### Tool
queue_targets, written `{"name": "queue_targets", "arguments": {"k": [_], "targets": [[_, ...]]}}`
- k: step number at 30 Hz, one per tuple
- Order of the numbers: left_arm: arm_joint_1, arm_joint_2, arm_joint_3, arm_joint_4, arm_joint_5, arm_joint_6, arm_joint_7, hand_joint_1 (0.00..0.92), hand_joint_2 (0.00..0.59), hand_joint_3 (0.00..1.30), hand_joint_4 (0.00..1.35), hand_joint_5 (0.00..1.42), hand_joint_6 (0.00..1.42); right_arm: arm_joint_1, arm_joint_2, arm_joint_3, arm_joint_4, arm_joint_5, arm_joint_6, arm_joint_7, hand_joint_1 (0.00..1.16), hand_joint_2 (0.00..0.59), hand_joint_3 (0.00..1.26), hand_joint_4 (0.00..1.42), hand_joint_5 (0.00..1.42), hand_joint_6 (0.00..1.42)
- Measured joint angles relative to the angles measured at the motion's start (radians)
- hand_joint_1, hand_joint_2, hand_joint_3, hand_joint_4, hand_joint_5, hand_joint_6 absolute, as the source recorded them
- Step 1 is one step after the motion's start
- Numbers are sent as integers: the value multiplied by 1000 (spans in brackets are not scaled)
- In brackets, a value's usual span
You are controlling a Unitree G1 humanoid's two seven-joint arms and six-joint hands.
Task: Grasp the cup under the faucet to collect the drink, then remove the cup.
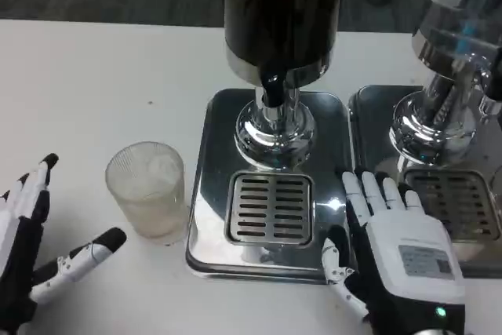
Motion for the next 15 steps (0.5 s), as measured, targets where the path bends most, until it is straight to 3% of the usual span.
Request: {"name": "queue_targets", "arguments": {"k": [7,15], "targets": [[-105,-5,-21,136,-28,-113,-44,0,0,0,0,0,0,4,4,1,-5,-12,9,8,52,586,58,0,0,0],[-188,-42,-90,270,30,-145,-11,5,0,0,0,0,0,1,-8,-1,-36,-36,12,33,53,586,98,0,0,0]]}}
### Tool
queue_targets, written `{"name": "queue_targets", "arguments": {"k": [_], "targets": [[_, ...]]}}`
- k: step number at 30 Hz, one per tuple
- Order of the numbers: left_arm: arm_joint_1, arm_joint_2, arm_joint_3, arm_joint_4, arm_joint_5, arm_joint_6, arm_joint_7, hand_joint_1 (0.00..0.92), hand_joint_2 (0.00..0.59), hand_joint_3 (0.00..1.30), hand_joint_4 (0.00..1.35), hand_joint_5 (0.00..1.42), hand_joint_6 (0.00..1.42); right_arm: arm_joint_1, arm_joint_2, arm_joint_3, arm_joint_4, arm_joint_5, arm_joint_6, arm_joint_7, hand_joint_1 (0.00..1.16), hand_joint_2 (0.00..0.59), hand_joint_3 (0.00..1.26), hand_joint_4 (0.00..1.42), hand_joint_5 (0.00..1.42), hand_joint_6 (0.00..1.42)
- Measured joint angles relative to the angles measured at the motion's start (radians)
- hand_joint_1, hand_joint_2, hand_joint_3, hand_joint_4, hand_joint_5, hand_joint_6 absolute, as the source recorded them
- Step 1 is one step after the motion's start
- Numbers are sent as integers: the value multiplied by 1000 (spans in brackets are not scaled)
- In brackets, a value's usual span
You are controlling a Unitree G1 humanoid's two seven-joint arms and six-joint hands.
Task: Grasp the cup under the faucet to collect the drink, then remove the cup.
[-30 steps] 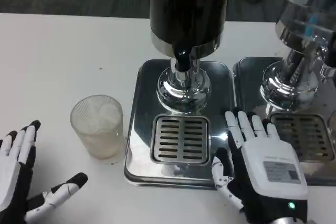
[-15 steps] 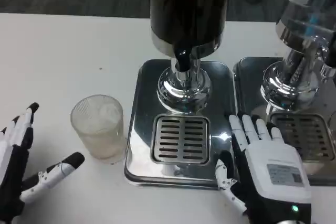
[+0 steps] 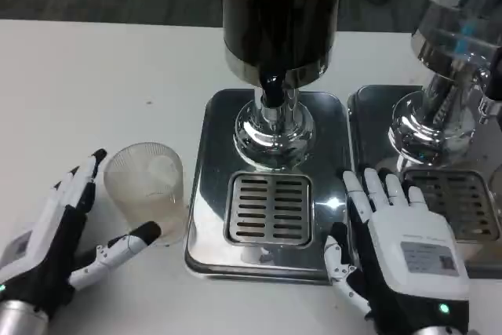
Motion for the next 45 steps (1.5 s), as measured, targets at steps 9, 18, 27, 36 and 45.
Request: {"name": "queue_targets", "arguments": {"k": [9,18,27,36,45], "targets": [[-62,-45,-25,119,-4,-77,56,62,2,0,0,0,0,-1,-8,-4,-3,-3,0,24,54,586,142,0,0,0],[-129,-81,-29,250,-42,-159,75,97,7,0,0,73,20,0,-4,-7,-6,-5,6,30,55,586,156,0,0,0],[-185,-90,-32,324,-51,-191,73,179,29,0,0,222,203,5,13,-7,-7,-5,12,30,52,586,163,0,0,0],[-214,-87,-41,343,-49,-209,77,241,52,164,187,446,454,9,16,-7,-7,-4,12,36,50,586,165,0,0,0],[-211,-87,-41,347,-46,-228,117,292,96,435,474,726,705,9,19,-7,-7,0,13,38,49,586,168,0,0,0]]}}
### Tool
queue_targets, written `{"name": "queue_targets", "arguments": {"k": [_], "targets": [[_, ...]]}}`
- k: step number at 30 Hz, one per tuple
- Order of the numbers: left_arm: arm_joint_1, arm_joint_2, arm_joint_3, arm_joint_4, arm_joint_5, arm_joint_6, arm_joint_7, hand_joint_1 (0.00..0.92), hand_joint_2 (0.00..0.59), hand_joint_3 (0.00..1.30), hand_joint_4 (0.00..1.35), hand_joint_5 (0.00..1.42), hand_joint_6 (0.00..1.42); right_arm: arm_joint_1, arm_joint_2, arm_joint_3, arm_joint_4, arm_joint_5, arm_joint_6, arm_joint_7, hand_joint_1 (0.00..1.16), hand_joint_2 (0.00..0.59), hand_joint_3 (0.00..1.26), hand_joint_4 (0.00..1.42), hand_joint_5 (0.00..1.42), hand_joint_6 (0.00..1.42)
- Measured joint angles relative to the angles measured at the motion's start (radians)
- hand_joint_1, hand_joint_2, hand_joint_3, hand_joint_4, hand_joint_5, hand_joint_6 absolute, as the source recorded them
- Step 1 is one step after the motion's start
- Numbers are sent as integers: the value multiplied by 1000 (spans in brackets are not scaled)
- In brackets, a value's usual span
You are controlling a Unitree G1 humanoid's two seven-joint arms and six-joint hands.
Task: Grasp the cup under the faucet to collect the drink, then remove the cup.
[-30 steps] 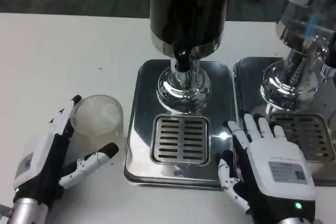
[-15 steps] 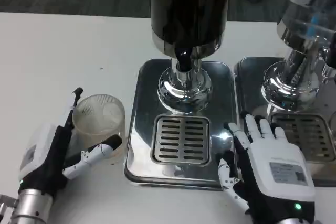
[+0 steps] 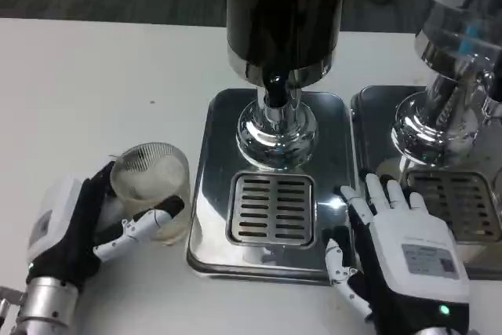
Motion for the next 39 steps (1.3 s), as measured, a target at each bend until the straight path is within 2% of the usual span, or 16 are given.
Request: {"name": "queue_targets", "arguments": {"k": [8,18,27,39], "targets": [[2,-3,0,3,5,-20,33,333,117,594,645,840,797,0,4,-1,0,1,0,1,48,586,173,0,0,0],[3,-2,0,7,12,-32,62,339,107,608,653,846,813,-1,6,-5,1,4,0,2,48,586,174,0,0,0],[4,1,1,5,62,-37,147,303,95,615,670,873,831,-6,10,-5,4,4,0,2,48,586,174,0,0,0],[-4,17,0,-13,117,-71,182,302,93,629,689,885,849,-8,16,-7,7,4,1,1,48,586,174,0,0,1]]}}
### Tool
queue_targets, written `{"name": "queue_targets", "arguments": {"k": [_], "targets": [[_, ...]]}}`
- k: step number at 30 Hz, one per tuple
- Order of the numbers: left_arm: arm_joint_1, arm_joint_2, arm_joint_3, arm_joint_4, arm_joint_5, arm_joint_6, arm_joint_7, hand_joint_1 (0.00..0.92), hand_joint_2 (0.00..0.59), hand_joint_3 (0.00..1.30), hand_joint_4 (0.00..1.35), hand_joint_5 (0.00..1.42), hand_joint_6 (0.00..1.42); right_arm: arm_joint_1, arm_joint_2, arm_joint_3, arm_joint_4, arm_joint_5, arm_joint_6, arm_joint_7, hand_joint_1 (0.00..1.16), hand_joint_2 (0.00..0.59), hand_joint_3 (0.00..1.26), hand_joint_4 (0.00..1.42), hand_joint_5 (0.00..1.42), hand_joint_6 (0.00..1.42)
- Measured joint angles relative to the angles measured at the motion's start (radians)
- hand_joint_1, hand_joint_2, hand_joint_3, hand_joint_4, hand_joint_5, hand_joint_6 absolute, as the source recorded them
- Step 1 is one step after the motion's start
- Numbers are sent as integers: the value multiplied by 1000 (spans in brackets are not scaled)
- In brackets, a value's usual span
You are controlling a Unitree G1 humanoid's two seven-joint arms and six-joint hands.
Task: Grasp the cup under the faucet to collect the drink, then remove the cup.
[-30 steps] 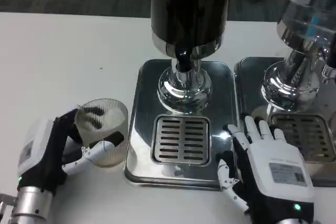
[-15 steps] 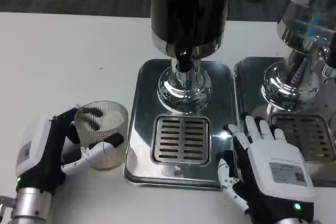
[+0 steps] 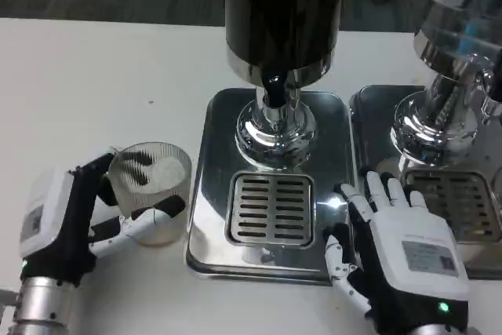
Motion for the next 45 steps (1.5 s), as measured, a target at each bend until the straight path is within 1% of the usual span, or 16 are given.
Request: {"name": "queue_targets", "arguments": {"k": [5,7,13,21,22,27,31,36,45], "targets": [[-21,3,-8,-7,13,-11,4,302,93,630,689,886,862,0,11,-1,0,0,5,-2,48,586,174,0,0,1],[-40,3,-21,-4,16,-11,3,302,93,630,689,886,863,0,16,-2,0,0,8,-4,48,586,174,0,0,1],[-100,-3,-57,20,42,-16,3,302,93,630,689,886,858,16,22,-24,-3,0,18,-12,48,586,174,0,0,1],[-197,-62,-132,116,61,-13,-8,302,92,630,689,886,853,28,31,-32,-8,0,26,-22,46,586,175,0,0,2],[-223,-76,-154,132,80,-10,-8,302,92,630,689,886,853,28,37,-32,-8,0,29,-23,45,586,175,0,0,2],[-268,-108,-192,173,91,-3,-1,302,92,630,689,886,853,35,45,-35,-11,0,39,-26,44,586,175,0,0,2],[-287,-135,-198,209,84,3,-11,302,92,629,689,886,853,40,56,-35,-18,0,44,-27,38,586,175,0,0,2],[-306,-146,-206,227,85,12,-10,302,92,624,689,886,852,42,57,-37,-24,0,44,-29,31,586,175,0,0,2],[-328,-179,-257,236,112,30,38,296,94,618,673,870,852,42,60,-37,-24,-1,48,-30,21,586,175,0,0,2]]}}
